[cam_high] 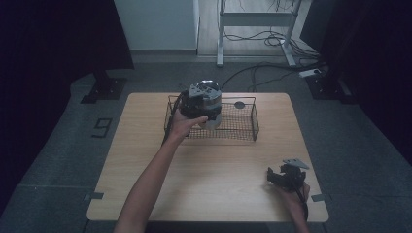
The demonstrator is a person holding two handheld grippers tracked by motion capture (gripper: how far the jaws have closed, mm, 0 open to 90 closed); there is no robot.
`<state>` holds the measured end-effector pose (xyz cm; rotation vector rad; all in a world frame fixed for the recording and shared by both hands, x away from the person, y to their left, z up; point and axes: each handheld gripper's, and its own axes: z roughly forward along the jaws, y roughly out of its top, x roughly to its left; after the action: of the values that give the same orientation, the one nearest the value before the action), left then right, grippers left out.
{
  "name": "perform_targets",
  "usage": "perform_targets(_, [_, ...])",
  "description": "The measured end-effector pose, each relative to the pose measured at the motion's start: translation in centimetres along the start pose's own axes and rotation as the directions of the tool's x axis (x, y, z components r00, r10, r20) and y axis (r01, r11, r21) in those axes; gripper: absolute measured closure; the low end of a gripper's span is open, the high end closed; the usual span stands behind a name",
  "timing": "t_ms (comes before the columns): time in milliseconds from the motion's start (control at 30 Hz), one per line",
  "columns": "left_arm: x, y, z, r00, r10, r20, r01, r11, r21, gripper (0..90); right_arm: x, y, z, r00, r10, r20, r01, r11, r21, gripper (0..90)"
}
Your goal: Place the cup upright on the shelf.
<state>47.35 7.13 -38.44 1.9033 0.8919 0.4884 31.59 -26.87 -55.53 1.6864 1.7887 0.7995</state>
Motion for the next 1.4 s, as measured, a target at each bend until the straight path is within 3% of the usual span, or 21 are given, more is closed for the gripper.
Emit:
perform_targets(200, [0.7,0.3,0.7,0.9999,0.002,-0.013,-0.002,0.9999,0.013,4.1,0.0,0.0,0.0,1.0,0.0,0.0,0.0,1.0,0.0,13.8])
perform_targets(767, [3.0,0.0,2.7,0.9981,-0.049,-0.037,0.05,0.9982,0.034,4.1,0.0,0.0,0.0,1.0,0.0,0.004,0.0,1.0,-0.001,13.9])
perform_targets(1000, [3.2,-0.2,3.9,0.9971,-0.052,-0.055,0.055,0.9974,0.046,4.1,0.0,0.0,0.0,1.0,0.002,0.005,-0.002,1.0,-0.002,14.0])
perform_targets(1400, [3.3,-1.9,6.0,0.9959,-0.05,-0.076,0.056,0.995,0.083,4.1,0.0,0.0,0.0,1.0,0.004,0.005,-0.004,1.0,-0.001,14.1])
